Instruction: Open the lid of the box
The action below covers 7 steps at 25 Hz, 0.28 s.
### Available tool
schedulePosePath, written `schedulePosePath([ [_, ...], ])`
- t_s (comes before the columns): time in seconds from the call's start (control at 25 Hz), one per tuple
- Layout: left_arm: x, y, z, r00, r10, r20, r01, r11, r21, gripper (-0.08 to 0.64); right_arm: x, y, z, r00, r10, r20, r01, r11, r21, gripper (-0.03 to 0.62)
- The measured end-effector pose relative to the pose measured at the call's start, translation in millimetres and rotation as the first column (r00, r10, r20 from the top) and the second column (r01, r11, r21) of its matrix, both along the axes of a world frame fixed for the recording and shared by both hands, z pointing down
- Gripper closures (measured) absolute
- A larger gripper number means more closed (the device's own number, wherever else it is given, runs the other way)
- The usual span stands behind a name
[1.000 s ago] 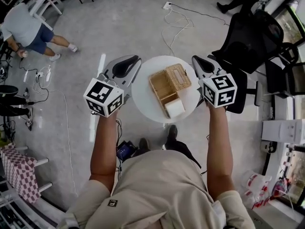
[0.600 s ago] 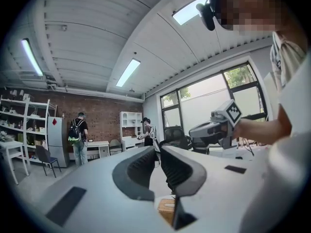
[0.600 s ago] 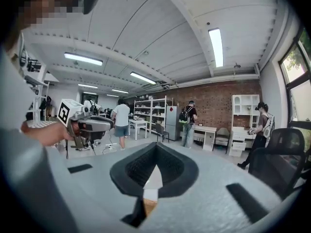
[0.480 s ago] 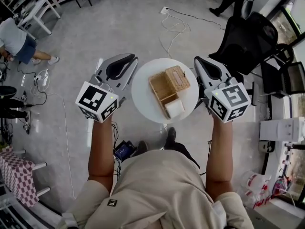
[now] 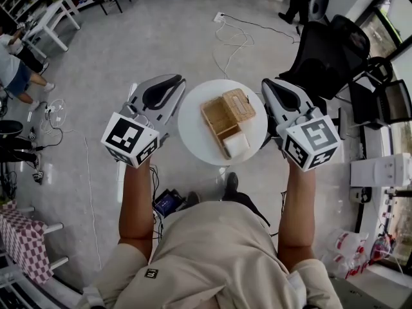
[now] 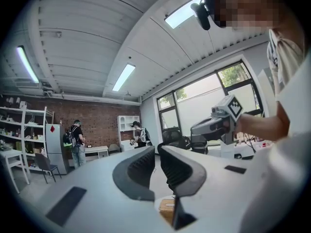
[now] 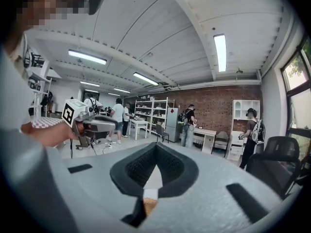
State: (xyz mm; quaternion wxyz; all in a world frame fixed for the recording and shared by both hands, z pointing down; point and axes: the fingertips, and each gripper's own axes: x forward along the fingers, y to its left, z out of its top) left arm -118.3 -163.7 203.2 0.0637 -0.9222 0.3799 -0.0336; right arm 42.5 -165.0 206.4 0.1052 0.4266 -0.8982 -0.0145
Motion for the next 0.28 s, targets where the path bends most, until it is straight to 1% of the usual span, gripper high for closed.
schedulePosePath([
  [0.28, -1, 13, -4, 1.0, 0.001, 0.002, -0.001, 1.0, 0.0, 0.523, 0, 15, -3, 1.0, 0.005, -0.003, -0.005, 1.0, 0.001, 0.603],
])
